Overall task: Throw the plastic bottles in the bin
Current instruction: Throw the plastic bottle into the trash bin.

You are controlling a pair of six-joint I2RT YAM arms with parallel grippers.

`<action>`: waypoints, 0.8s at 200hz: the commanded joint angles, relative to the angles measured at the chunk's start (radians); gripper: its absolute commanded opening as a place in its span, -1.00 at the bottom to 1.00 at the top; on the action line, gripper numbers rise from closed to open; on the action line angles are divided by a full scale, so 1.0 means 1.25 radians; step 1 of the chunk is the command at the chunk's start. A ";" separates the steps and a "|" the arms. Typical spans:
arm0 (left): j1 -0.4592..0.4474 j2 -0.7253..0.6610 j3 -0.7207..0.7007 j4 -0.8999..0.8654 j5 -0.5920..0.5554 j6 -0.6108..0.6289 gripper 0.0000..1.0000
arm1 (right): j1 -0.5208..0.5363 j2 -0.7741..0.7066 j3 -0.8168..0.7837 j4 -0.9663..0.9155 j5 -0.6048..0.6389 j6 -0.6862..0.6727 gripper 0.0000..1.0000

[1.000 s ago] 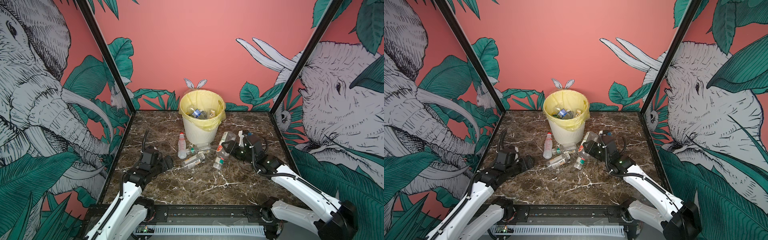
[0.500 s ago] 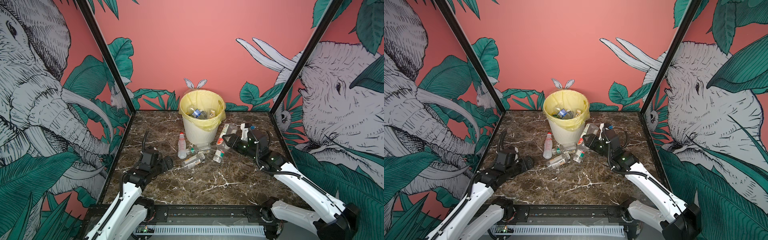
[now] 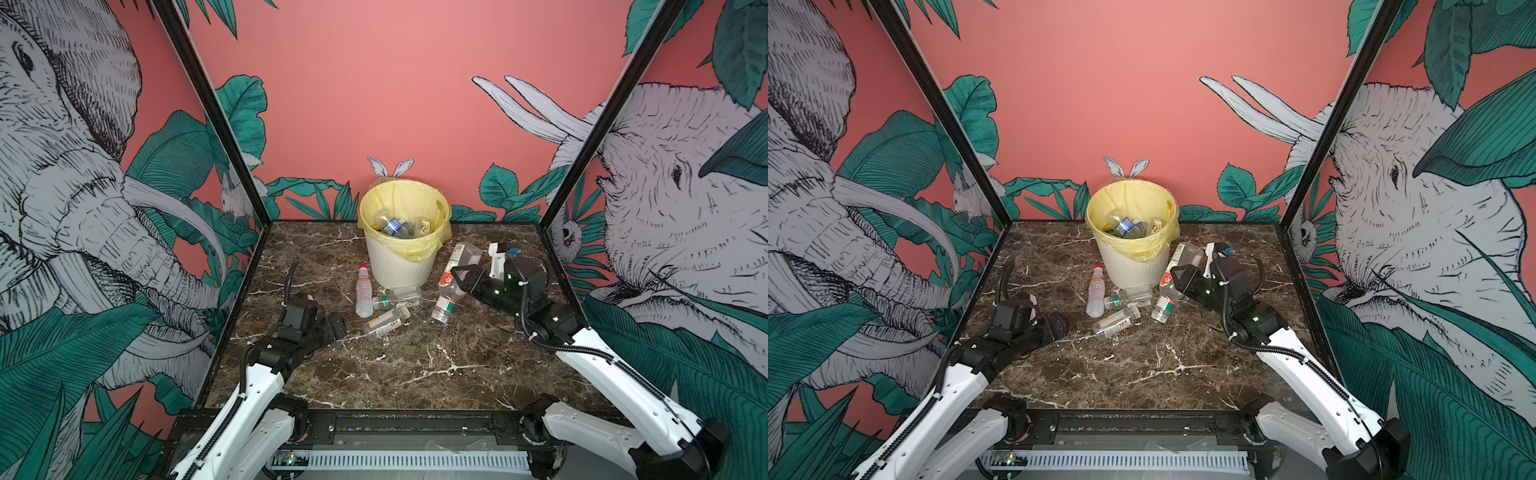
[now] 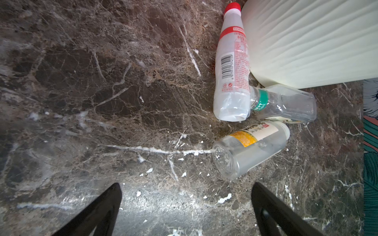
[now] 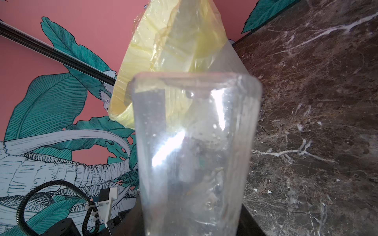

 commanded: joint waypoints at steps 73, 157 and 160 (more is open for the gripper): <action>0.005 -0.007 0.013 -0.001 0.015 -0.017 0.99 | -0.007 0.580 0.908 -0.249 0.005 -0.096 0.98; 0.005 -0.032 0.034 -0.027 0.024 -0.003 0.99 | 0.007 0.227 0.423 0.061 0.077 -0.220 0.98; 0.005 -0.031 0.032 -0.025 0.026 -0.002 0.99 | 0.005 0.211 0.395 0.071 0.082 -0.221 0.98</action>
